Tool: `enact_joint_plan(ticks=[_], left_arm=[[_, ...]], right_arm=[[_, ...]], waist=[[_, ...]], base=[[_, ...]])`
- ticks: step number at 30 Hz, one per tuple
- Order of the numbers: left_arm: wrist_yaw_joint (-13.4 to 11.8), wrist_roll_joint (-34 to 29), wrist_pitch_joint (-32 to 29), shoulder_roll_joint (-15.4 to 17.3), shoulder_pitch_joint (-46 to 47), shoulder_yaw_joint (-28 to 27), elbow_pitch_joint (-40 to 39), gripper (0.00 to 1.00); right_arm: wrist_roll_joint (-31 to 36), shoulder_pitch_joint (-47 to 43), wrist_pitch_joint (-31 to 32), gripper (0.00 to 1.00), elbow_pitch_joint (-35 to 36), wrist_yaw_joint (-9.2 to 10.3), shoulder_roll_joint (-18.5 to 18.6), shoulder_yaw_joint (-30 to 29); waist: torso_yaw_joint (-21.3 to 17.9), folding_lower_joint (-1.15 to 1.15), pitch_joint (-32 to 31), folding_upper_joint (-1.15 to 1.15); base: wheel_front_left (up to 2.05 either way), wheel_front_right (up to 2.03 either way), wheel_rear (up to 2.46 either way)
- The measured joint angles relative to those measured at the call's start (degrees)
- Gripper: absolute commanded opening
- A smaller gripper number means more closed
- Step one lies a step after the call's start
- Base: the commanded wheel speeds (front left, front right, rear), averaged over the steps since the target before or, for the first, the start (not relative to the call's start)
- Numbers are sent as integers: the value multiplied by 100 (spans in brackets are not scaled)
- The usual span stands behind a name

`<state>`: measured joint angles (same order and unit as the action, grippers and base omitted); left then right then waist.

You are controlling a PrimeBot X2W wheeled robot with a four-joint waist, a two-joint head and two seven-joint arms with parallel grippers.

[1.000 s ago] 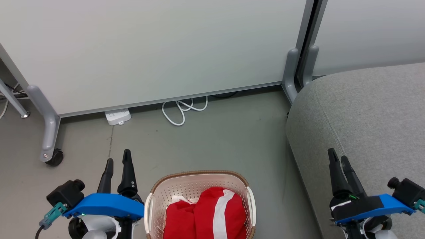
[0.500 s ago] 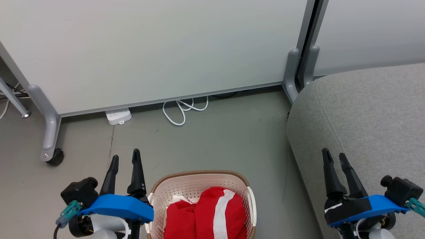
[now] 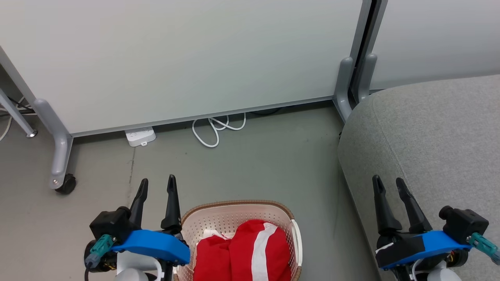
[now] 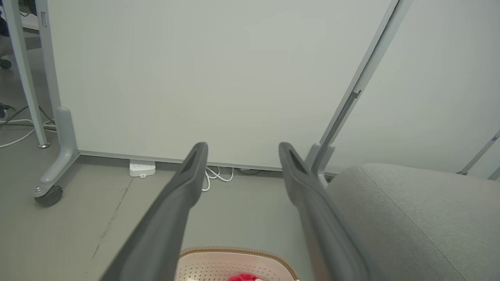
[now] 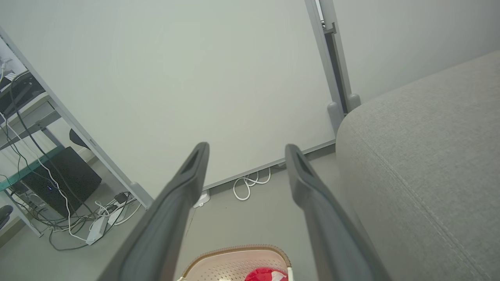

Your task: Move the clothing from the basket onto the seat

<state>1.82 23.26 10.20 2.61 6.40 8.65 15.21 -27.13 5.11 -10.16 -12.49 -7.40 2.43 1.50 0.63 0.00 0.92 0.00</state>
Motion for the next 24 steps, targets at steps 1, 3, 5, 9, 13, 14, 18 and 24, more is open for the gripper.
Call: enact_joint_plan(ticks=[1,3,5,9,13,14,18,24], left_arm=[[5,-52,1,1,5,20,15,100],[8,-148,30,3,27,62,38,100],[11,-258,57,2,43,94,58,100],[23,-454,110,5,54,141,113,100],[24,-655,157,8,74,181,165,100],[25,-695,164,9,80,192,178,100],[32,-876,211,10,88,235,249,100],[32,-1116,281,12,94,293,330,100]], right_arm=[[49,0,-5,100,-1,0,1,4],[148,0,-44,100,-5,0,1,16],[275,0,-58,100,-10,0,3,29],[477,1,-110,100,-24,0,4,48],[679,3,-160,100,-56,0,7,68],[720,4,-175,100,-64,0,8,75],[904,24,-220,100,-98,-1,10,100],[1179,24,-296,100,-116,-1,13,134]], waist=[[3,0,0,0],[10,0,0,0],[18,0,-1,0],[35,0,-3,0],[51,0,-4,0],[54,0,-4,0],[61,0,-2,0],[68,0,-4,0]], base=[[0,0,0],[0,0,0],[0,0,0],[0,0,0],[0,0,0],[0,0,0],[0,0,0],[0,0,0]])
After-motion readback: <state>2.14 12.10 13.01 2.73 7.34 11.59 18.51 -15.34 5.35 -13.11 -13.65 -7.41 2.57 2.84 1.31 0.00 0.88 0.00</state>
